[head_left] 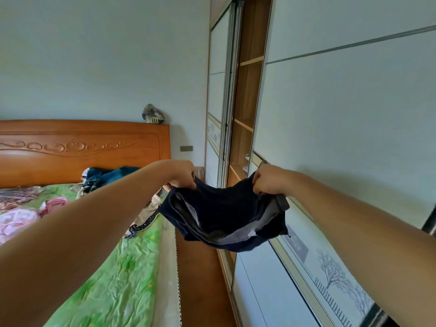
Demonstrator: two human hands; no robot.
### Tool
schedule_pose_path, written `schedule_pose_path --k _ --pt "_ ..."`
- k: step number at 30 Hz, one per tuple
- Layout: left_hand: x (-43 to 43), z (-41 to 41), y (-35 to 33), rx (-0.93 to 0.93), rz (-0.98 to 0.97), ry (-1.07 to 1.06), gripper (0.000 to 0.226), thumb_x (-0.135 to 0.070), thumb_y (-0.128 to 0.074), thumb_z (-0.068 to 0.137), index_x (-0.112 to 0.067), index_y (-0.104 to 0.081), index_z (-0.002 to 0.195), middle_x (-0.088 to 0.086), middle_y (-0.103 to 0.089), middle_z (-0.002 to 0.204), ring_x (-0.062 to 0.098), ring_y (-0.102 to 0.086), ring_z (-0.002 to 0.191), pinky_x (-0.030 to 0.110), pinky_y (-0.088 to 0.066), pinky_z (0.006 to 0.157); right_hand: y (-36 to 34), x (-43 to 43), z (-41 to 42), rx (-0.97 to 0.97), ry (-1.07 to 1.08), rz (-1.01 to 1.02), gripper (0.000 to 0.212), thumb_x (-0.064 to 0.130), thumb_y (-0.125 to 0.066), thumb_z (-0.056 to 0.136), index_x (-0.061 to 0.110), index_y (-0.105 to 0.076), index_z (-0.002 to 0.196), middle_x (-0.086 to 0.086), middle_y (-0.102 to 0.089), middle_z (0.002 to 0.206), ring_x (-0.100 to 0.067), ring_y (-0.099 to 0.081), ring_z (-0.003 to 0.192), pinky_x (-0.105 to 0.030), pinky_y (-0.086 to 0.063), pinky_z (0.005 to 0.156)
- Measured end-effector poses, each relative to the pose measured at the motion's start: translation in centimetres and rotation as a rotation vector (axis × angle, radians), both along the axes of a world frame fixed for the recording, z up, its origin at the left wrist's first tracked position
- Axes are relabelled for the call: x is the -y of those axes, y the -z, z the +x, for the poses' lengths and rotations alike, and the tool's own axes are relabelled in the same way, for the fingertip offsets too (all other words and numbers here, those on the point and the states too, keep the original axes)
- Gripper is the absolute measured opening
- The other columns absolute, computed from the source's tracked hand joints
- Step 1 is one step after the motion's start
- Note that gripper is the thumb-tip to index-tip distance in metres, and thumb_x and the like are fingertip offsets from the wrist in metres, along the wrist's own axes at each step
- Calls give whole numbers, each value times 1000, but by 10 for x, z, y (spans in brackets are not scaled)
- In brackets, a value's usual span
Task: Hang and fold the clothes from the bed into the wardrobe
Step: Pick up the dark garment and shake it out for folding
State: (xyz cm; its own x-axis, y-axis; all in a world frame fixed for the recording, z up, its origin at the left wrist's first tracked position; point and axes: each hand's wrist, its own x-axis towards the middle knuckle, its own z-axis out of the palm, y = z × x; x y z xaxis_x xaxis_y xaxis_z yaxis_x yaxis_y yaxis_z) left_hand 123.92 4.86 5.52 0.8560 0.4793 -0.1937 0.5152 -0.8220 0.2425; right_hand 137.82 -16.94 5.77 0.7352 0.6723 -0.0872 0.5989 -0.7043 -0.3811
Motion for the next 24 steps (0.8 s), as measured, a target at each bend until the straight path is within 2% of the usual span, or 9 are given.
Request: schedule_pose_path --k 3,5,6,8,11,14,16,21,24 --pt "-32 47 5 -20 12 11 28 -29 -63 93 -10 -67 113 13 -68 108 26 -67 80 31 -62 59 9 -36 39 18 -25 -24 22 11 -64 82 3 -68 102 -16 -69 108 -27 -62 82 -38 -53 73" --pt "-59 84 8 -30 16 22 27 -28 -63 94 -10 -66 114 13 -68 108 26 -67 78 31 -62 61 15 -68 73 31 -55 -39 6 9 -62 81 4 -61 83 -14 -66 105 -27 -63 83 -40 -52 72" --pt "-76 104 8 -29 19 24 27 -27 -62 95 -10 -65 115 12 -67 106 25 -66 76 31 -62 60 17 -87 92 33 -60 -36 5 8 -62 81 4 -59 80 -13 -66 110 -28 -65 88 -41 -54 75" --pt "-113 146 7 -25 39 25 27 -23 -61 96 -10 -63 119 10 -64 103 24 -65 73 26 -60 53 20 -128 131 17 -41 -15 15 8 -61 83 0 -67 95 -17 -68 115 -28 -63 87 -39 -52 75" --pt "-169 203 -1 -42 90 40 29 -21 -59 98 -9 -61 124 8 -61 103 26 -66 77 22 -54 44 16 -186 186 -45 -14 13 29 6 -59 88 -2 -65 115 -17 -63 99 -26 -56 85 -34 -47 72" --pt "-216 250 -12 -61 84 41 31 -20 -59 98 -12 -58 128 7 -59 106 28 -66 88 25 -56 48 3 -228 225 -64 -16 -15 19 3 -55 89 -4 -62 105 -14 -54 89 -25 -51 82 -31 -41 66" --pt "-241 279 -17 -66 66 40 33 -18 -59 98 -17 -56 131 6 -56 108 26 -63 85 25 -51 45 -6 -248 247 -43 -16 -16 16 3 -54 88 -1 -63 101 -11 -49 83 -23 -48 80 -30 -37 62" --pt "-283 331 -22 -30 72 57 35 -17 -56 101 -22 -54 135 10 -55 124 29 -60 99 26 -48 50 -11 -283 293 -36 43 67 23 5 -57 86 -2 -64 107 -15 -60 90 -25 -56 80 -31 -42 66" --pt "-305 355 -21 -6 71 62 37 -17 -54 102 -22 -51 138 11 -54 127 27 -58 95 27 -48 51 -16 -304 314 35 50 55 5 5 -55 87 3 -56 82 -9 -49 73 -23 -48 68 -27 -34 54"
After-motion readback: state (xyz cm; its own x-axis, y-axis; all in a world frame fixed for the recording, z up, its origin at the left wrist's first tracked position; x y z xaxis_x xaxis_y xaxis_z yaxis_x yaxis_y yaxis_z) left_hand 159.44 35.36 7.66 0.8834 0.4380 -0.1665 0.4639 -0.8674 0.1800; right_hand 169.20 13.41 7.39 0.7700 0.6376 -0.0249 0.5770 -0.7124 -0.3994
